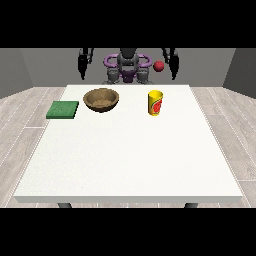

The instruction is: Pick the cup and pour the ball into the bowl, then pick the bowl and place it on the pad

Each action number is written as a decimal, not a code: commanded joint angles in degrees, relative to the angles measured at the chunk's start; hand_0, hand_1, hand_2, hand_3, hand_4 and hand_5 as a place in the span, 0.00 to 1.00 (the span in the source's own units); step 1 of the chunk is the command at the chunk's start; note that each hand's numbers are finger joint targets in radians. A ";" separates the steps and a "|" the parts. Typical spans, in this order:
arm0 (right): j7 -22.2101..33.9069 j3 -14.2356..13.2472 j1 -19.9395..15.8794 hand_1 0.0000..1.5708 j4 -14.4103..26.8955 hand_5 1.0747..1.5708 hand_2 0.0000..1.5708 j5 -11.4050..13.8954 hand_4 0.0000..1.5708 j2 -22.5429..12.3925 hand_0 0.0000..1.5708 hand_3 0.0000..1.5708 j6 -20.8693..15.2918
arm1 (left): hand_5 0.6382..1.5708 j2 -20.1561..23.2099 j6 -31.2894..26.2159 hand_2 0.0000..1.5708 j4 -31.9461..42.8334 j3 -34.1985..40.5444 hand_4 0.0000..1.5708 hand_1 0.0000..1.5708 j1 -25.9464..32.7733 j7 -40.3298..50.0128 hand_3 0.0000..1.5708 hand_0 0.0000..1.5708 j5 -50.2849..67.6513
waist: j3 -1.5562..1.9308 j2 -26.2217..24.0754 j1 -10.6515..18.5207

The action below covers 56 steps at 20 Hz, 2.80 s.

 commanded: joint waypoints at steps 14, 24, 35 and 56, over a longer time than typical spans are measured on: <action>27.93 -1.42 4.80 0.00 -22.36 0.91 0.00 -9.86 0.52 -0.04 0.00 0.00 -1.83 | 0.99 -2.42 7.04 0.00 -16.14 1.61 0.38 0.00 -2.54 27.87 0.00 0.00 6.56 | 0.55 -20.48 -5.36; 12.95 0.20 -2.68 0.00 -21.72 0.96 0.00 -6.33 0.46 2.83 0.00 0.00 -1.92 | 0.97 -3.47 8.88 0.00 -8.27 2.55 0.37 0.00 -14.44 8.90 0.00 0.00 0.94 | 0.56 4.11 -6.38; 3.09 -9.44 -4.74 0.00 -15.77 0.96 0.00 -13.88 0.43 -3.00 0.00 0.00 5.76 | 0.91 -1.06 3.04 0.00 9.04 6.81 0.23 0.00 -12.03 -16.45 0.00 0.00 1.32 | 0.54 14.99 -7.67; -1.16 -12.99 -8.02 0.00 -7.92 0.99 0.00 -16.14 0.43 -6.80 0.00 0.00 10.37 | 0.98 2.94 4.48 0.00 49.56 15.72 0.56 0.00 -30.99 -35.83 0.00 0.00 2.35 | 0.52 16.08 -10.86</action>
